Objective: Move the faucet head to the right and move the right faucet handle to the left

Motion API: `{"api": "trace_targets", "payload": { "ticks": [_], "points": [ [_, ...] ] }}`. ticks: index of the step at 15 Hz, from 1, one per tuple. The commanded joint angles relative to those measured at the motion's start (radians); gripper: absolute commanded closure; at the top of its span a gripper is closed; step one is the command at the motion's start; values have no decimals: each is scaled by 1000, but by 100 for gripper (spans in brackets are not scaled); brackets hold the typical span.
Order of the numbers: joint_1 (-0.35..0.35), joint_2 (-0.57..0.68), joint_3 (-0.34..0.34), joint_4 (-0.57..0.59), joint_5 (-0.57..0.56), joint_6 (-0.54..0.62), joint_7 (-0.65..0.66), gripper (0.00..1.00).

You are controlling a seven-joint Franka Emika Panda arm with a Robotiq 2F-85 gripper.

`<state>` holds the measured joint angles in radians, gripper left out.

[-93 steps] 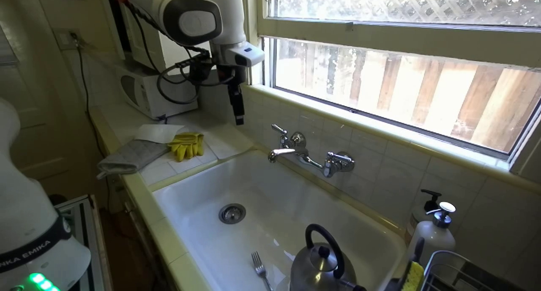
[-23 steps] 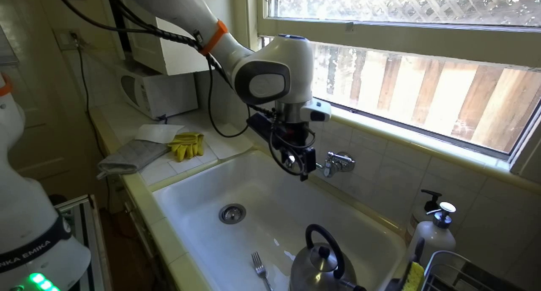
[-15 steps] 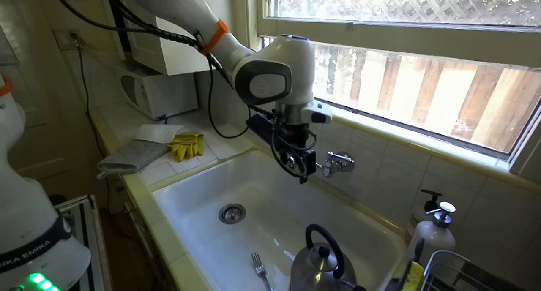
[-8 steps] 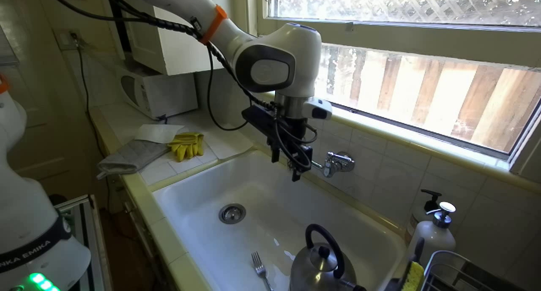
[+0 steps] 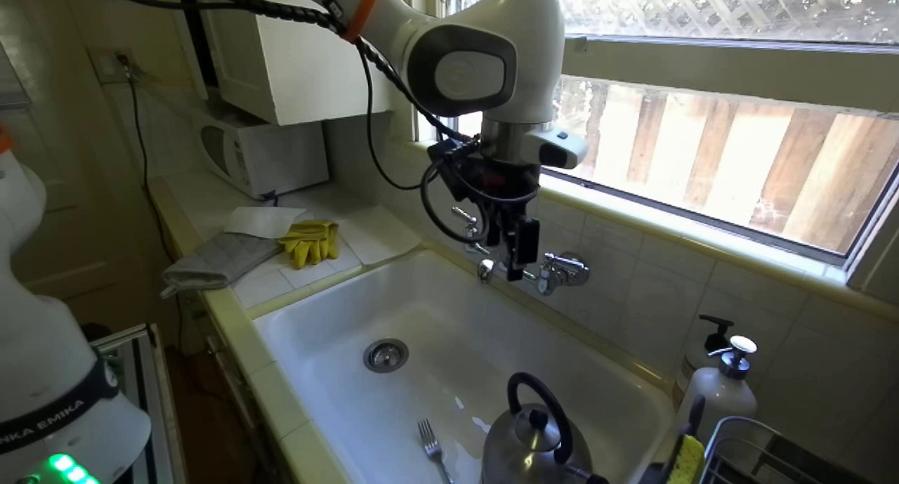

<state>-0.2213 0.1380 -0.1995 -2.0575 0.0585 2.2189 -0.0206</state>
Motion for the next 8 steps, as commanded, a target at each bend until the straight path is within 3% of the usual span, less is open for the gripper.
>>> {"api": "trace_targets", "payload": {
  "ticks": [1,8],
  "points": [
    [11,45,-11,59,2,19,200,0],
    [33,181,-34,179,-5,133,567,0]
  ]
}}
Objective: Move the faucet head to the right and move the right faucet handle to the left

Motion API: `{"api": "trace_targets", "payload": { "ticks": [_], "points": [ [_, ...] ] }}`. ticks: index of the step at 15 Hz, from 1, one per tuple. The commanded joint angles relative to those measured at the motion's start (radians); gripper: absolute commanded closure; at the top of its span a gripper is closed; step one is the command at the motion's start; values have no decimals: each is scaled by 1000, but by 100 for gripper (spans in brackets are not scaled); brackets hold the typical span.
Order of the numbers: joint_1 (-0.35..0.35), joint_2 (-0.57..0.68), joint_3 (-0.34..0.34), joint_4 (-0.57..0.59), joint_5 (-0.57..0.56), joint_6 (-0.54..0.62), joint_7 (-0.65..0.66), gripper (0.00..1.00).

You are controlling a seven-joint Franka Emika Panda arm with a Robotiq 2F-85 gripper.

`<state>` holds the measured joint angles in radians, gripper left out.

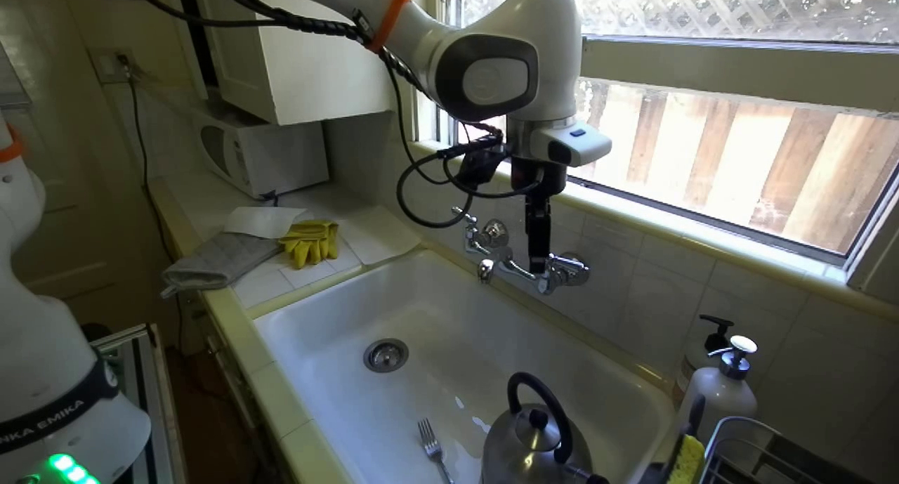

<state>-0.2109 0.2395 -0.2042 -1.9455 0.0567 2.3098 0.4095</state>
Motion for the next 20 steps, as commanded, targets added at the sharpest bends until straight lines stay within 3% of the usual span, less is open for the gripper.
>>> {"api": "trace_targets", "payload": {
  "ticks": [1,6,11,15,20],
  "points": [
    [29,103,-36,82,-8,66,179,0],
    [26,206,-42,162,31,145,254,0],
    [3,270,-12,215,125,224,225,0],
    [2,301,-9,251,161,181,215,0],
    [18,303,-26,270,127,49,231,0]
  ]
}}
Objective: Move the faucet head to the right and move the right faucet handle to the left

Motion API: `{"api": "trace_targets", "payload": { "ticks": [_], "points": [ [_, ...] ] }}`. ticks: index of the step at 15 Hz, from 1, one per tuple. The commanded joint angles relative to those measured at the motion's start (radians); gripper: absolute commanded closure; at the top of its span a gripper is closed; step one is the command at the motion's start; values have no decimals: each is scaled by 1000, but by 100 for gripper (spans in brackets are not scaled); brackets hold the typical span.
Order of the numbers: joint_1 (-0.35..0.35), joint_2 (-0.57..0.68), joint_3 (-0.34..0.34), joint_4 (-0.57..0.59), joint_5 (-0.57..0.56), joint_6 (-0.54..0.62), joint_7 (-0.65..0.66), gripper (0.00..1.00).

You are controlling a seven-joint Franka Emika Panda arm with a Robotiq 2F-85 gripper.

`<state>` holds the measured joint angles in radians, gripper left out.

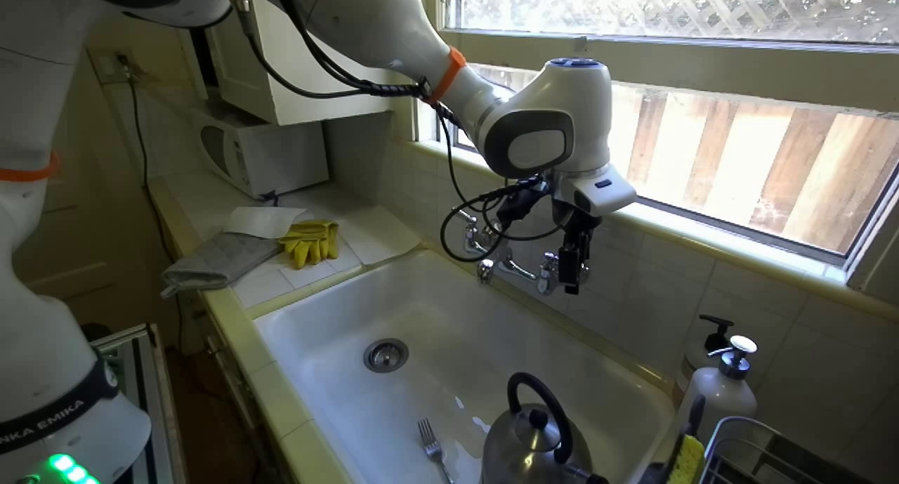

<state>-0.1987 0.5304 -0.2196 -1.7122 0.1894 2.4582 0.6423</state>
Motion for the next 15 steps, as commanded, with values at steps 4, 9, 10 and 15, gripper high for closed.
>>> {"api": "trace_targets", "payload": {
  "ticks": [4,9,10,15],
  "points": [
    [28,6,-37,55,-66,-223,33,0],
    [74,17,-75,84,-186,-295,116,0],
    [85,16,-82,85,-209,-310,141,0],
    [92,21,-79,100,-236,-329,229,0]
  ]
}}
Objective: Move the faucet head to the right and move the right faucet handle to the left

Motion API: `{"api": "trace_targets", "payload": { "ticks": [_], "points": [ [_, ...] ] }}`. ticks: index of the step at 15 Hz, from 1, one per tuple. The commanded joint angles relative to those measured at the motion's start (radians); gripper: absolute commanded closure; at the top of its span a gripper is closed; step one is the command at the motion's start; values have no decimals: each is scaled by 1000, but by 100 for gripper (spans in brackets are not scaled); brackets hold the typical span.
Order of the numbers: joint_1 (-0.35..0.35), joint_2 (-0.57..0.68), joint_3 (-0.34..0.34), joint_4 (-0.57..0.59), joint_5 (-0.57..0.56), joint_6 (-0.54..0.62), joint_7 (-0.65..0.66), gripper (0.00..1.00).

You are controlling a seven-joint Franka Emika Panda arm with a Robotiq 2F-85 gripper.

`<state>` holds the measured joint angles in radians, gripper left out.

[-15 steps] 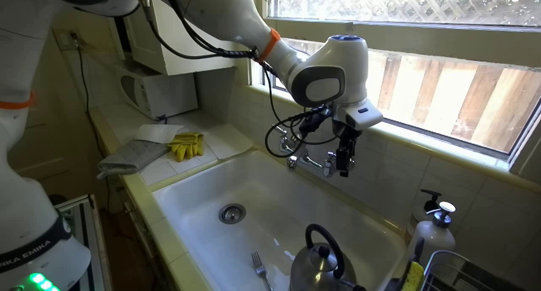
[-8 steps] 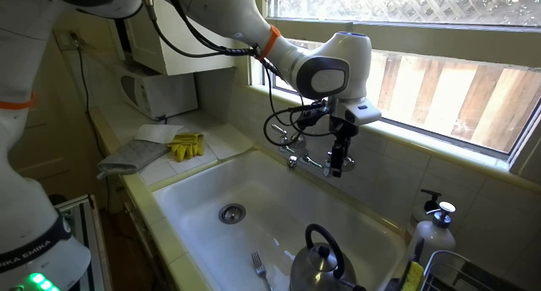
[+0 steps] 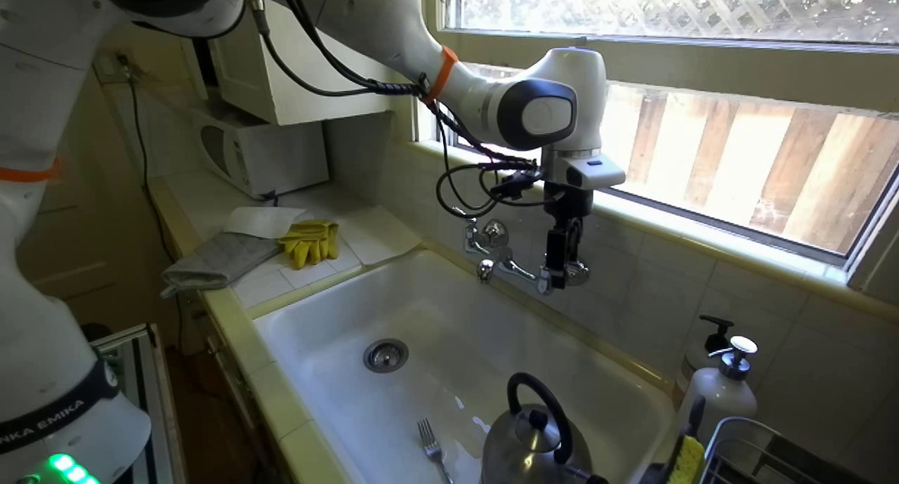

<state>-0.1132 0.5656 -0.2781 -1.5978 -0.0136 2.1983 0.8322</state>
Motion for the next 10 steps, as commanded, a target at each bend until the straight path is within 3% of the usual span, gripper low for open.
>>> {"api": "trace_targets", "payload": {
  "ticks": [1,10],
  "points": [
    [-3,-10,-9,-15,-17,-45,33,0],
    [-39,14,13,-20,34,105,14,0]
  ]
}}
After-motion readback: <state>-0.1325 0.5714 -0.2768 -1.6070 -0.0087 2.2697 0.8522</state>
